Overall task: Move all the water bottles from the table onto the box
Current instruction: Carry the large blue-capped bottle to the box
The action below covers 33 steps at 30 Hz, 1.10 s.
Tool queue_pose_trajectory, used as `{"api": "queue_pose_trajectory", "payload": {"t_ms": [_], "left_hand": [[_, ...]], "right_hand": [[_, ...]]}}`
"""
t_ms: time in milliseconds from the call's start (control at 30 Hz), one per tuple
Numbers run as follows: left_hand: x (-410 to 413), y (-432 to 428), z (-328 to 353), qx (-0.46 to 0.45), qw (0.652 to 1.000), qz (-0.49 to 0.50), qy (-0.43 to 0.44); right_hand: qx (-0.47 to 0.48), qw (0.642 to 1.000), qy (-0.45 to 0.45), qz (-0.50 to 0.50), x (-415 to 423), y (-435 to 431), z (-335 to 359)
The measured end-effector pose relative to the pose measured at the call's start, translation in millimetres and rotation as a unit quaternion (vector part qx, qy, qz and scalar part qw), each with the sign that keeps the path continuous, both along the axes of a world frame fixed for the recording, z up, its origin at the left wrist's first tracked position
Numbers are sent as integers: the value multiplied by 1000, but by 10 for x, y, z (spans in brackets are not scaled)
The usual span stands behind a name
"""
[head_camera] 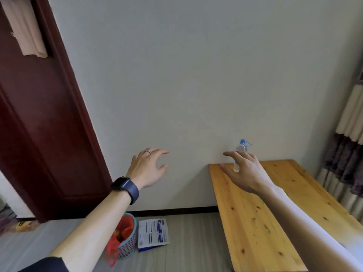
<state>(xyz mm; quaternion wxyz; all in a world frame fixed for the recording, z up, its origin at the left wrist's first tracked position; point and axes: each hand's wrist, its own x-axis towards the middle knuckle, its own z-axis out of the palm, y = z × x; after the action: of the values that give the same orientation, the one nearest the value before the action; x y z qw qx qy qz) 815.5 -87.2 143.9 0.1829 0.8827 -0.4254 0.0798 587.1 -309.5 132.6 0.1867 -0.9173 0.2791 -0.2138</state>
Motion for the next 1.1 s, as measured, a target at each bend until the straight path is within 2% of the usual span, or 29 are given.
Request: {"api": "queue_pose_trajectory", "payload": {"t_ms": [267,400,533,633,767,1100], "left_hand": [[1541,-1076,-315,35,999,-6,38],[2351,-1768,-458,26,998,-34,36],[2966,-2471,-617,54,994,-82,50],[3290,-2999,-751,69,987,-131,60],[3521,-3621,-1017,68,973,-185,116],[3565,-5484,-1825,139,916,-314,206]], "right_hand": [[31,998,46,-9,1452,-1166,-393],[24,998,48,-36,2182,-1709,-549],[68,993,55,-80,2739,-2169,-752],[94,985,69,-123,2935,-2424,-971],[120,971,95,-186,2972,-2714,-1276],[230,911,80,-333,2885,-3627,-2295]]}}
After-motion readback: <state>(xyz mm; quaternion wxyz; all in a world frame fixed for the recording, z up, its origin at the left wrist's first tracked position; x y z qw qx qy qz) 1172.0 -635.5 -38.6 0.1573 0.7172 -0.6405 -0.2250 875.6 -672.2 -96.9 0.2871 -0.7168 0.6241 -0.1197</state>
